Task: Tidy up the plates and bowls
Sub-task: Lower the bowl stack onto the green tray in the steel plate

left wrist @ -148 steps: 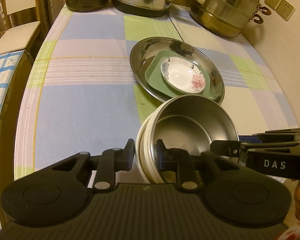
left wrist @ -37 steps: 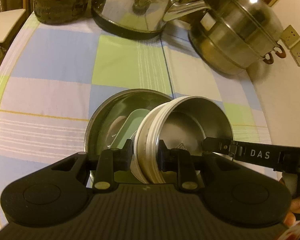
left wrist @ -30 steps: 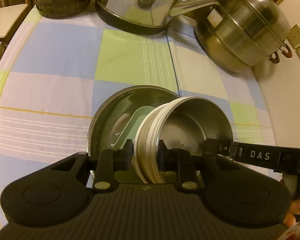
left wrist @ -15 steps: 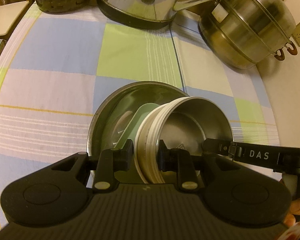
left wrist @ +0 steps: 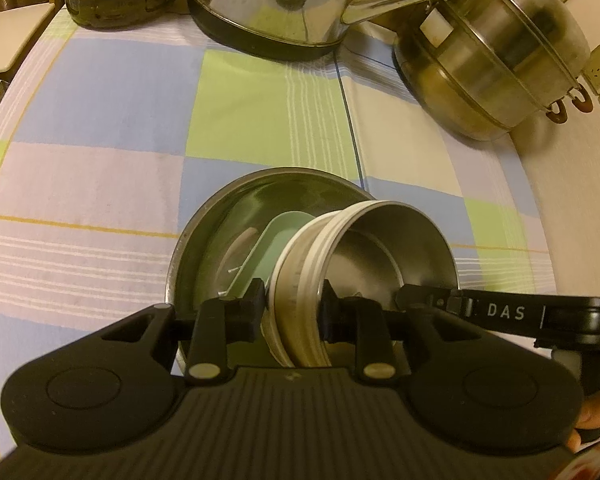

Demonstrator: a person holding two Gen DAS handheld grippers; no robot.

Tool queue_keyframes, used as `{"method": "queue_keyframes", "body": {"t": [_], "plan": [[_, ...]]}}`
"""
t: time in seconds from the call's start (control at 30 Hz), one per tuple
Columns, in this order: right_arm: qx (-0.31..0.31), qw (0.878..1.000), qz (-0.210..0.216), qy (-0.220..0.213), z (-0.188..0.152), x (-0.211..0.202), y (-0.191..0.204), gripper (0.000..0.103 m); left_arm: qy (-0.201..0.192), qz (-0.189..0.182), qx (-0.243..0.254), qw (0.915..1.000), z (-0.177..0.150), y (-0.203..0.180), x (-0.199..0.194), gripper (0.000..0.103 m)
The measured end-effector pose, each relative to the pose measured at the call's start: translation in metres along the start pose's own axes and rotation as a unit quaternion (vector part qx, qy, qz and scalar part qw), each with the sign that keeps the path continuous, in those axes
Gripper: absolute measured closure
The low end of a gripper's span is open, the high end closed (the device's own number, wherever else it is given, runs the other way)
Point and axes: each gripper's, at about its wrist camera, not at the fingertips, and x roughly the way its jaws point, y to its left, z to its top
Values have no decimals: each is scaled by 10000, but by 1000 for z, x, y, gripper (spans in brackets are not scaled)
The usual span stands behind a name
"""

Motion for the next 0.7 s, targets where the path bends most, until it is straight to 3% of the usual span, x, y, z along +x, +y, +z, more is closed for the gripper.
{"method": "queue_keyframes", "body": {"t": [0.7], "plan": [[26,9994,307,-163,-6,-4,-8,82,-45,61,40,10000,-3,0,-1,79]]}}
